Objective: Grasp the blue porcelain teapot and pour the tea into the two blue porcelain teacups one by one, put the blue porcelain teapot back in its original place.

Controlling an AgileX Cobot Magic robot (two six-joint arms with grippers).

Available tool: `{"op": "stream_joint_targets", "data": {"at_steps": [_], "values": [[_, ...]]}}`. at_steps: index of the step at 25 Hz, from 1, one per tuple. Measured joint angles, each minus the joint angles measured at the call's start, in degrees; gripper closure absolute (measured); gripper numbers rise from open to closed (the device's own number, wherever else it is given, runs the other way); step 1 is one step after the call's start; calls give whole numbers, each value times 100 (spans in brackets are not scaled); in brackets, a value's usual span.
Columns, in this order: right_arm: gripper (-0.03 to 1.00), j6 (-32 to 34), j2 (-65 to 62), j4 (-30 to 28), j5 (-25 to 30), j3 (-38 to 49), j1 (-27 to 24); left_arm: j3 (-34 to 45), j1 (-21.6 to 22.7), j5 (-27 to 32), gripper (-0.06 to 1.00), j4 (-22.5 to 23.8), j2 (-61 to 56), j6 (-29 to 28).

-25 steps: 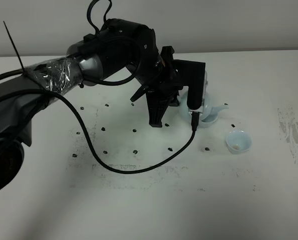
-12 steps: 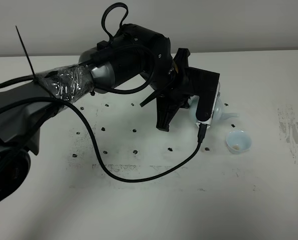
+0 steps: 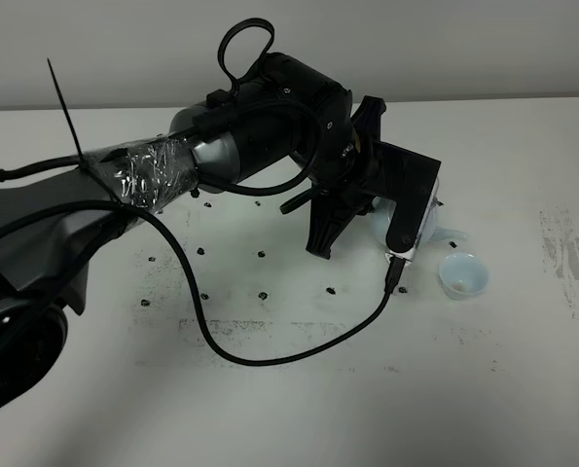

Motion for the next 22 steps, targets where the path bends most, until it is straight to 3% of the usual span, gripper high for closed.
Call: {"op": "stream_joint_targets", "data": {"at_steps": [9,22], "values": [[44,0,0,0,0,0,0,0,-87,-47,90,456,199,-286],[44,0,0,0,0,0,0,0,-190,-159,90,593,207,-441]]}}
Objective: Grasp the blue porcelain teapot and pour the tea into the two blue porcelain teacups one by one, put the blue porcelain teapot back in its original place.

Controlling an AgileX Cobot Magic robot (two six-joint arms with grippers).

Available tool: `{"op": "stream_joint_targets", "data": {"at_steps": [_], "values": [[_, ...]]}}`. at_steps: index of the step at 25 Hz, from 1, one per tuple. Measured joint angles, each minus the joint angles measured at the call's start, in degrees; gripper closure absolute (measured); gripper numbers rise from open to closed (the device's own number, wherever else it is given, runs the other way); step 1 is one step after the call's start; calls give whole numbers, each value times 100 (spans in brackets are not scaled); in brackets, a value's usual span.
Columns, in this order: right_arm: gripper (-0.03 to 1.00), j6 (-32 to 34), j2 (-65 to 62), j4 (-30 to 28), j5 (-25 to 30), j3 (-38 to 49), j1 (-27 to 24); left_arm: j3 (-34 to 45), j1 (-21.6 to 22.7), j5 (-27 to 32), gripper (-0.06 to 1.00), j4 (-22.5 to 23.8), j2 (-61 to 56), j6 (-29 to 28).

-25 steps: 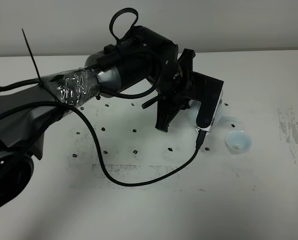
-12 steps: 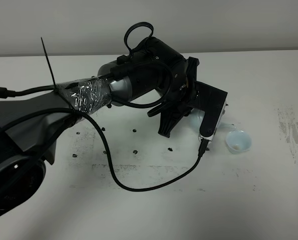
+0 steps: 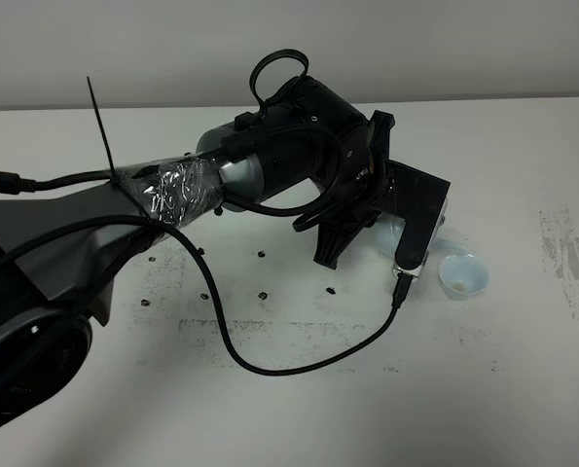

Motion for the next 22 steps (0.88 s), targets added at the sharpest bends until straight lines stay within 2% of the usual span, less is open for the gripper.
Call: {"op": "stream_joint_targets", "data": {"at_steps": [5,12,22], "values": [[44,0,0,0,0,0,0,0,0,0,90,28,-18,-7],[44,0,0,0,0,0,0,0,-38,-7,90,361,-34,9],[44,0,0,0,0,0,0,0,-134,-136,90,580,-31,153]]}}
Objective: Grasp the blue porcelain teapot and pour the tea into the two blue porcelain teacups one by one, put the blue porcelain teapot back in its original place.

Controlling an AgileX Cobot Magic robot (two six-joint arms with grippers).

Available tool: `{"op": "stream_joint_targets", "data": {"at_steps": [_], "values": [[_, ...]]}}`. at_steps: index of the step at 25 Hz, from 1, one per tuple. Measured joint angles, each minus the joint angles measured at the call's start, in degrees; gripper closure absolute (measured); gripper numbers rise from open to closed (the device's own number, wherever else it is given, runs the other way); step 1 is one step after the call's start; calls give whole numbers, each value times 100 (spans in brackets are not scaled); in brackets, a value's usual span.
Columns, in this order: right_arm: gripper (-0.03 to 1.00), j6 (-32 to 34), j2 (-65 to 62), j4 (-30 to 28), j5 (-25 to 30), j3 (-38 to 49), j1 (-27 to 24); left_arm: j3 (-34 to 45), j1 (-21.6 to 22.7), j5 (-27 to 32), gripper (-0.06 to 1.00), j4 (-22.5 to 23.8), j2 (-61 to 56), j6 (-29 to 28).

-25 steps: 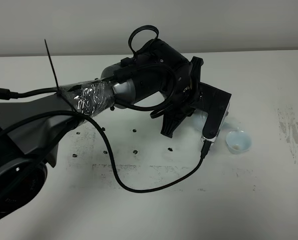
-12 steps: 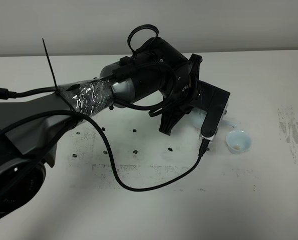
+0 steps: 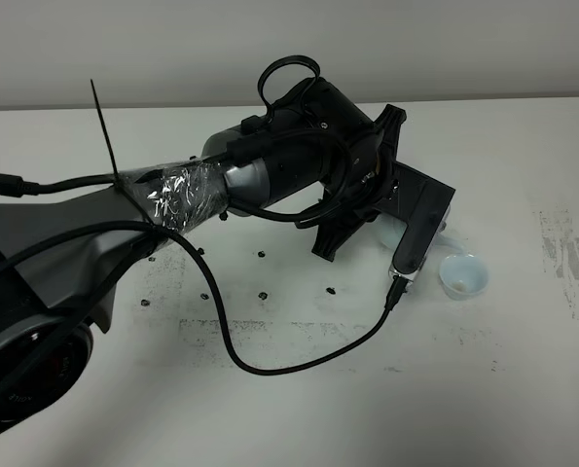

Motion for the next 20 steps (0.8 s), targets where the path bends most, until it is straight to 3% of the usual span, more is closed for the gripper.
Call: {"op": "stream_joint_targets", "data": {"at_steps": [4,20], "values": [[44,0,0,0,0,0,0,0,-63,-64,90,274,-51,11],[44,0,0,0,0,0,0,0,-94,-321,90,419,-116,284]]}}
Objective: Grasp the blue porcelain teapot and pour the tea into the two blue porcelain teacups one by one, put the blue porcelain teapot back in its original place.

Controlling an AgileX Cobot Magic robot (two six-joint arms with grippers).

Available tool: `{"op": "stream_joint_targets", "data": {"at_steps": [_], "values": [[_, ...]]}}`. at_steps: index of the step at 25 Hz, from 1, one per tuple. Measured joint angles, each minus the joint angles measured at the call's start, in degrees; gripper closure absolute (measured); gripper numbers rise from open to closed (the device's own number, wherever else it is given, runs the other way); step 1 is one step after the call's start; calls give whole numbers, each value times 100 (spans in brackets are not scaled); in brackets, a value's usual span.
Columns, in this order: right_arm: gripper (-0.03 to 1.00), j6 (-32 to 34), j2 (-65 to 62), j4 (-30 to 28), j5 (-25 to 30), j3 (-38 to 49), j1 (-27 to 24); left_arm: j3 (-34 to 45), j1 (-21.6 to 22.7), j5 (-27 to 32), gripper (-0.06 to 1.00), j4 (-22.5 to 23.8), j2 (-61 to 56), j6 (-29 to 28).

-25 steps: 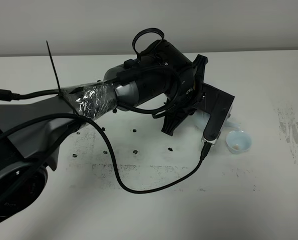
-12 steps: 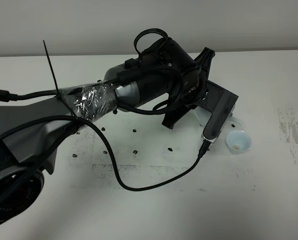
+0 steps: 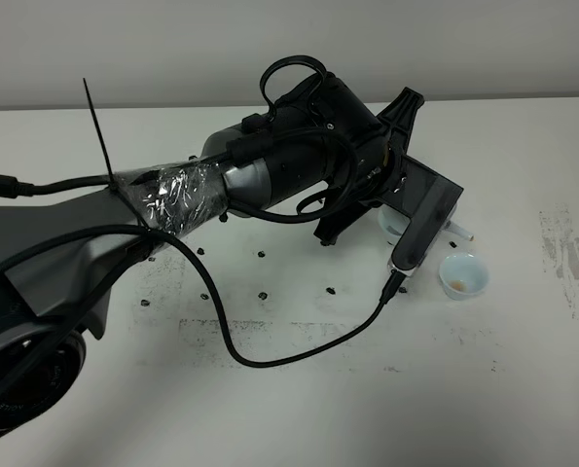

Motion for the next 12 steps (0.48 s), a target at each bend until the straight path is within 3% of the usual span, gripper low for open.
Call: {"op": "stream_joint_targets", "data": {"at_steps": [12], "values": [[44,0,0,0,0,0,0,0,-67,-136,90,129,0,337]]}}
